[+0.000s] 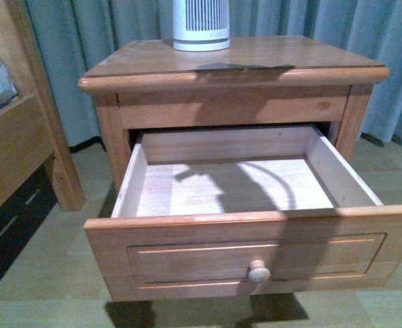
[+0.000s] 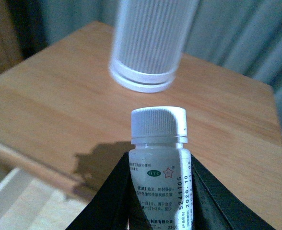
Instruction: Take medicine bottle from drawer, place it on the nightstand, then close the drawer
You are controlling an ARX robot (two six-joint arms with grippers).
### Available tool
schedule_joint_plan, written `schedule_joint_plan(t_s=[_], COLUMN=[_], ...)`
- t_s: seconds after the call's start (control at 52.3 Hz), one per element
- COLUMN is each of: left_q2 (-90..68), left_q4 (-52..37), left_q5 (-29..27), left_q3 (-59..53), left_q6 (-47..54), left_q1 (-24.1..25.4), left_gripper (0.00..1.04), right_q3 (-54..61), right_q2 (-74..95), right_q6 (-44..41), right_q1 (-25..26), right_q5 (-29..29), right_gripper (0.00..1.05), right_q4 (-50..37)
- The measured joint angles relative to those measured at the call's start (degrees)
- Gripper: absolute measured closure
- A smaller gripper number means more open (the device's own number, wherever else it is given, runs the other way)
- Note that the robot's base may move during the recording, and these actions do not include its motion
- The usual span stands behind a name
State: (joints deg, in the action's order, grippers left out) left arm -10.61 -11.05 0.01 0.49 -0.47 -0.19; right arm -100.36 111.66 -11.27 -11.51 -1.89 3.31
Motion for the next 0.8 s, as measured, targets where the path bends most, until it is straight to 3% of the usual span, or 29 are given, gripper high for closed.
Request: schedule_joint_plan(t_s=[0.191, 0.516, 0.612, 0.803], left_q2=[0.0, 0.0, 0.0, 0.0], left_q4=[0.0, 0.0, 0.0, 0.0], left_q5=[0.0, 0.0, 0.0, 0.0], left_q3=[0.0, 0.0, 0.0, 0.0], left_q6=[0.0, 0.0, 0.0, 0.0], left_q1=[0.0, 0.0, 0.0, 0.0], left_gripper=[0.07, 0.07, 0.07, 0.07], right_q3=[-7.7, -17.7, -19.3, -17.4], right_q2=[9.9, 21.7, 22.8, 21.7], right_q6=[7.7, 10.4, 10.5, 12.4], right_q1=[1.7, -4.1, -4.3, -3.9], right_q5=[4.7, 10.7, 11.9, 11.0], right_gripper=[0.76, 0.76, 0.53, 0.23], right_q4=[2.3, -1.7, -1.8, -5.5])
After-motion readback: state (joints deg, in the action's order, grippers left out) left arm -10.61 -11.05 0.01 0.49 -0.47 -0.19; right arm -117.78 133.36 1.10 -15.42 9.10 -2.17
